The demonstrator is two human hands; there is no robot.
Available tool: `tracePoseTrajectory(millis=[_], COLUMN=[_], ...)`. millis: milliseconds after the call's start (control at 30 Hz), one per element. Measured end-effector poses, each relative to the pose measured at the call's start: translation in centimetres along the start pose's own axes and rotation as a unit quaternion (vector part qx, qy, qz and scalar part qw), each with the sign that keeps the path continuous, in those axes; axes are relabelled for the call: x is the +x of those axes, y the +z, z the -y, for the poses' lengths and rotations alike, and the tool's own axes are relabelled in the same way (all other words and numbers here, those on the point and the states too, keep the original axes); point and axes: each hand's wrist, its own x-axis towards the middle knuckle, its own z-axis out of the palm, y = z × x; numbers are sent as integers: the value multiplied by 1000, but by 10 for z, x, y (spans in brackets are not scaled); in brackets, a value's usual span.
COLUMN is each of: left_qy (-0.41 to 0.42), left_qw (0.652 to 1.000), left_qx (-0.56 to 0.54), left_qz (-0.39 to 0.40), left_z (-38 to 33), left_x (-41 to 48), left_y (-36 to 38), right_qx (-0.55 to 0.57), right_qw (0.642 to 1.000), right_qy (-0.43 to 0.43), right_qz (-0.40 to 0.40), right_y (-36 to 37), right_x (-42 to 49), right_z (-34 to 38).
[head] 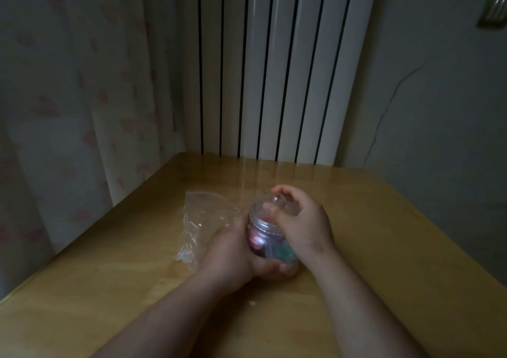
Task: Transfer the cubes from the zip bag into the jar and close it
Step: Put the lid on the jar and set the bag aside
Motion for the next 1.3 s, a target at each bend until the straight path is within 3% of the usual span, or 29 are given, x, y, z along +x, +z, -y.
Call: tracePoseTrajectory(millis=[100,167,267,500,733,867,967,1033,1167,1300], left_qy=[-8,-13,-16,-36,-30,-32,-71,-101,-205,-219], left_qw=[1000,1000,1000,999,979,977,955,943,947,939], left_qx=[-12,-15,-6,25,184,212,262,280,217,250], left_qz=[14,19,18,23,88,-10,-121,-147,-122,-83], left_z=[0,1,-1,-6,-12,-14,-3,9,16,15], left_x=[-1,-1,-1,-3,-9,-9,-3,1,2,2], left_y=[-1,-2,-2,-4,-23,-44,-55,-59,-63,-60], right_qx=[56,35,-31,-31,-63,-67,-82,-89,-82,-123], right_qw=[995,992,995,996,995,992,994,994,994,980], right_qy=[19,24,8,8,27,41,47,47,63,81], right_qz=[84,115,99,81,66,100,59,33,-45,-136], right_y=[-7,-12,-15,-11,-10,-14,-11,-10,-11,-13], right_x=[-2,-2,-4,-9,-11,-12,-11,-11,-7,0], right_z=[-5,-7,-5,-6,-6,-7,-7,-9,-18,-30])
